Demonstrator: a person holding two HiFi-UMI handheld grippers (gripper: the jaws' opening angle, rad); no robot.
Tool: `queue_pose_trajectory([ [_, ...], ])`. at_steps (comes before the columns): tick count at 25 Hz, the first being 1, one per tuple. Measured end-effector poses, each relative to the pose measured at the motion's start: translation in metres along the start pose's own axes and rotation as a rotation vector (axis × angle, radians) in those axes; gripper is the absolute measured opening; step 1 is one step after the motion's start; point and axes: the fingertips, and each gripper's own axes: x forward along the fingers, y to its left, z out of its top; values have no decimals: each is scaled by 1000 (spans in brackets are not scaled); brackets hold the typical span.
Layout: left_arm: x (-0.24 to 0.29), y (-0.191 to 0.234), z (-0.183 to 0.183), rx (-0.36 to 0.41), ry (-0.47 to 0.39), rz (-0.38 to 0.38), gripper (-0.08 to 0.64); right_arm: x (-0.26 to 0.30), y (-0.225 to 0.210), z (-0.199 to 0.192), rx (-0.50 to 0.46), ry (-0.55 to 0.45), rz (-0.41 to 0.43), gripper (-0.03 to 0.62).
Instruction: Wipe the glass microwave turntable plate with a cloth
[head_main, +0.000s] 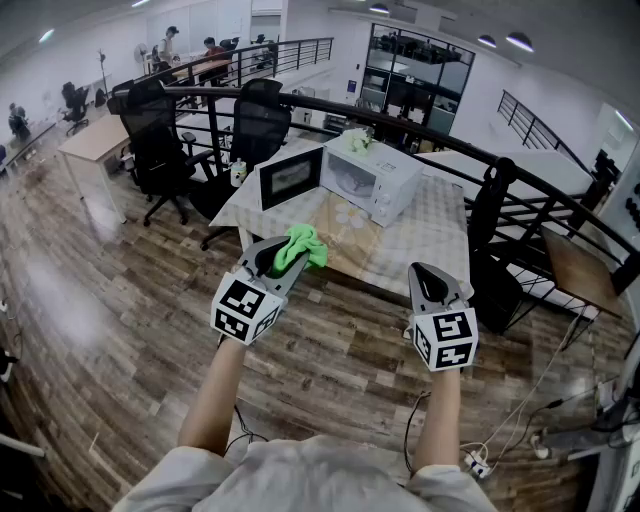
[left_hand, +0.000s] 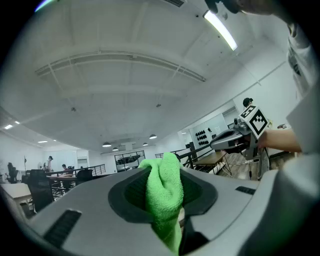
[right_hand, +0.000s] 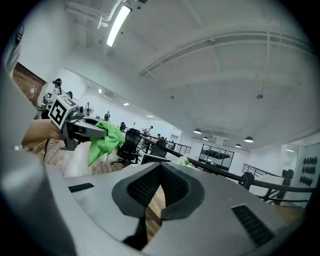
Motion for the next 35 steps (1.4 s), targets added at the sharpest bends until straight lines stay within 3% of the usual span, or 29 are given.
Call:
queue_pose_trajectory([
  [12,-16,50,-28,2,16,-31,127,30,39,10,19,-7,-35,13],
  [19,18,76,-49,-17,29,-29,127,75,27,9,21,-29,-1,12],
  [26,104,106,-57,-4,21,0,129,160,-22,-11,27,-64,66,12],
  [35,267,141,-51,-5,45,51,129,275,-148,-20,5,-83,142,12],
])
